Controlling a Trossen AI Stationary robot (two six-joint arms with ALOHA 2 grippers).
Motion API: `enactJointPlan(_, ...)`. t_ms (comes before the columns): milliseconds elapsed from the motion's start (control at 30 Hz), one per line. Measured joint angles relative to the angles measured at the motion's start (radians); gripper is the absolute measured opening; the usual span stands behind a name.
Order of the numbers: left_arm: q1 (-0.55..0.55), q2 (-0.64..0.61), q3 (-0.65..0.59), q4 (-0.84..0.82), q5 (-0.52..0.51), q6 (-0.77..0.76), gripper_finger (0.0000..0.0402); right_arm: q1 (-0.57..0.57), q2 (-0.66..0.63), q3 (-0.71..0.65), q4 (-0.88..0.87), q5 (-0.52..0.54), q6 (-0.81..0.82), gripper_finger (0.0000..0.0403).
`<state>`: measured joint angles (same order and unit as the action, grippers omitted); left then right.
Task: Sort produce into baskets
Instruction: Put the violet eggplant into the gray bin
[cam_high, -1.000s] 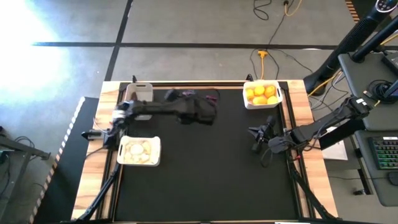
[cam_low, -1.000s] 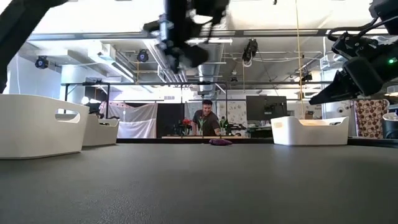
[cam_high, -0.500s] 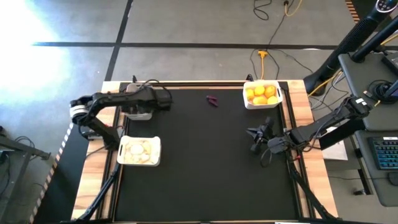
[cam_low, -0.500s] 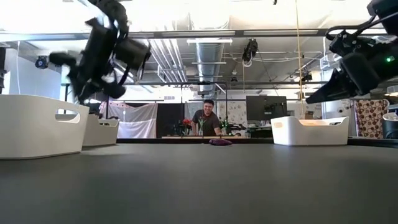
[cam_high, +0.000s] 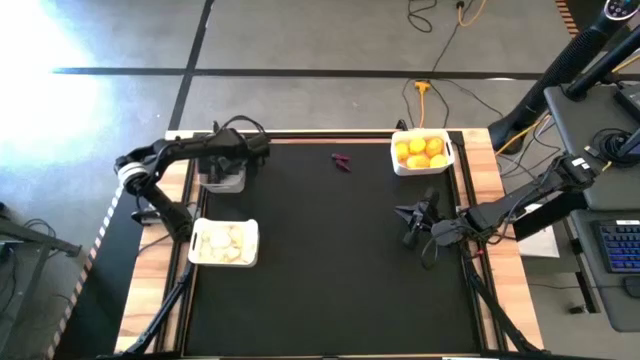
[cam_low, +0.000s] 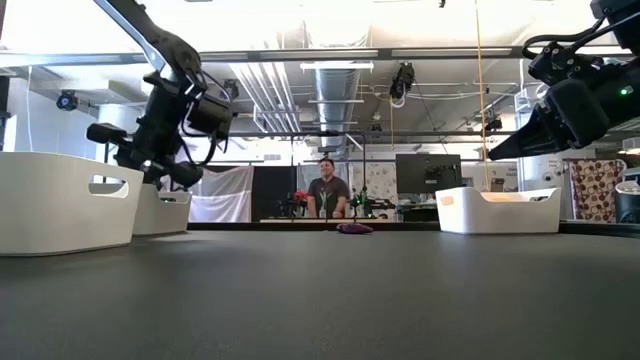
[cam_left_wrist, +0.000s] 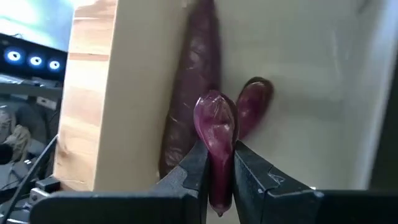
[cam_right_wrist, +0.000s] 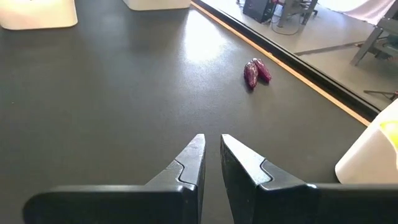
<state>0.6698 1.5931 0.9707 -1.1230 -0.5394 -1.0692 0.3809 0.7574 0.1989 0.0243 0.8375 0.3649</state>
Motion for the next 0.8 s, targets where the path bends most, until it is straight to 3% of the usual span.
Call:
enactJointPlan(167, 0.026, 0.033, 0.006, 0.002, -0.01, 0.06, 0.0046, 0.0, 0.0, -0.001, 0.0, -0.001, -0.01, 0.0043)
enactJointPlan(433, 0.018, 0.042, 0.031, -0.042, 0.028, 0.14, 0.0139, 0.0, 0.0, -0.002, -0.001, -0.003, -0.01, 0.0043)
enactJointPlan(667, -0.049, 0.042, 0.193, -0.142, 0.059, 0.256, 0.0193, 0.0, 0.0, -0.002, 0.0, -0.003, -0.01, 0.0043)
enactJointPlan(800, -0.137, 0.041, 0.296, -0.064, 0.059, 0.285, 0.0198, 0.0, 0.0, -0.002, 0.004, -0.002, -0.01, 0.0043)
